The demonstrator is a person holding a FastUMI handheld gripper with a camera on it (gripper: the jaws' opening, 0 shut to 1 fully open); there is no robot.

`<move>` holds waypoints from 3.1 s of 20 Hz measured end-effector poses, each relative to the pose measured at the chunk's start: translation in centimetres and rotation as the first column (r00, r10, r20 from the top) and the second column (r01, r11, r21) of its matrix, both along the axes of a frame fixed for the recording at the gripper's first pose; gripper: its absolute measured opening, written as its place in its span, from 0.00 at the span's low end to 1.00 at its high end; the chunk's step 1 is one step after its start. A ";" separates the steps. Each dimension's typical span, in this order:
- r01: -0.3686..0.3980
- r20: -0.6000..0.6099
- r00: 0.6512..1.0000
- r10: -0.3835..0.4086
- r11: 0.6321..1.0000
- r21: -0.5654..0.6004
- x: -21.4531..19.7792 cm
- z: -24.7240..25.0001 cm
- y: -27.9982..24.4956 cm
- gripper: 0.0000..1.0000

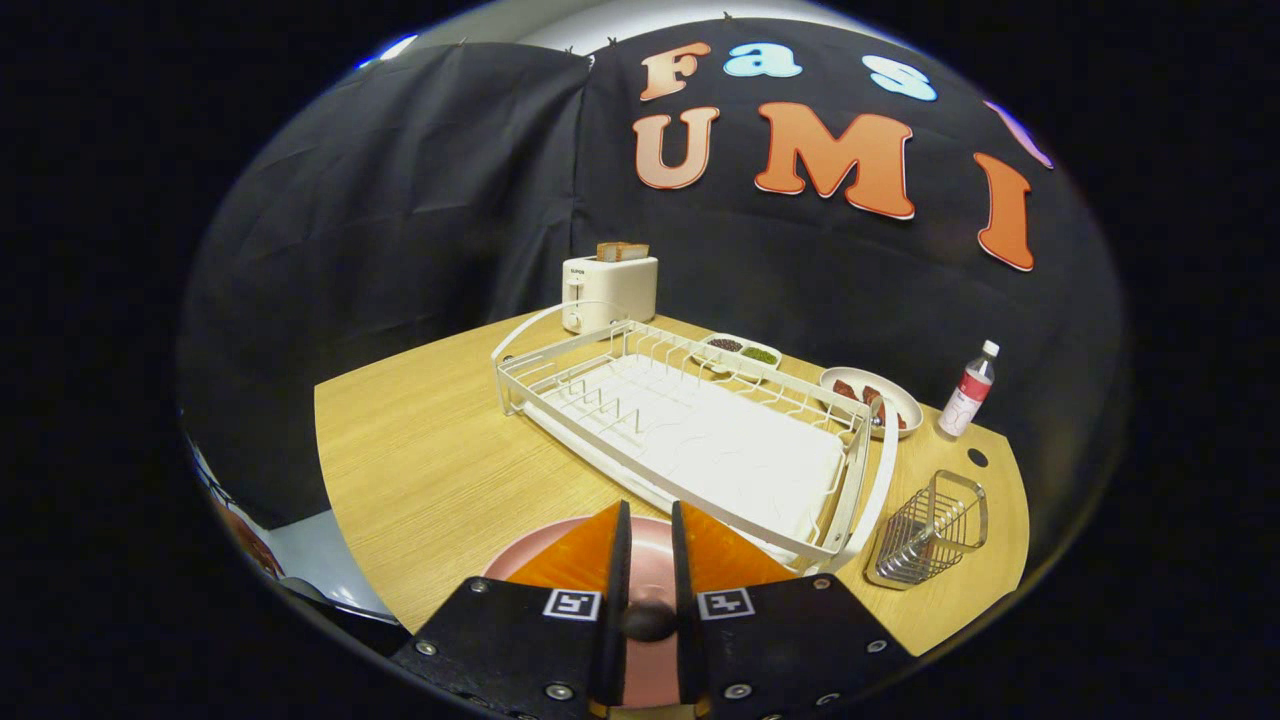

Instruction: Take the plate from the dish rack, then take the spoon from the basket and place it into the plate.

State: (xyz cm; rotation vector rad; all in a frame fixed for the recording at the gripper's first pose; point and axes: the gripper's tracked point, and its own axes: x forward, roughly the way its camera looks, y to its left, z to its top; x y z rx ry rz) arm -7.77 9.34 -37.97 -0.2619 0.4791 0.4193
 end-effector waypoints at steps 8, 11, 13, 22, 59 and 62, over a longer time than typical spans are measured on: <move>0.088 -0.006 0.996 -0.088 0.995 0.035 -0.9 4.3 -3.3 0.58; 0.110 0.066 0.991 -0.115 0.991 0.077 -0.3 9.0 -4.0 0.72; 0.128 0.135 0.981 -0.140 0.987 0.096 0.4 12.3 -4.7 0.82; 0.213 0.344 0.902 -0.260 0.962 0.170 2.3 22.3 -8.3 0.90; 0.355 0.537 0.714 -0.449 0.894 0.275 5.1 28.8 -13.5 0.93; 0.356 0.541 0.710 -0.451 0.892 0.278 5.0 28.9 -13.7 0.93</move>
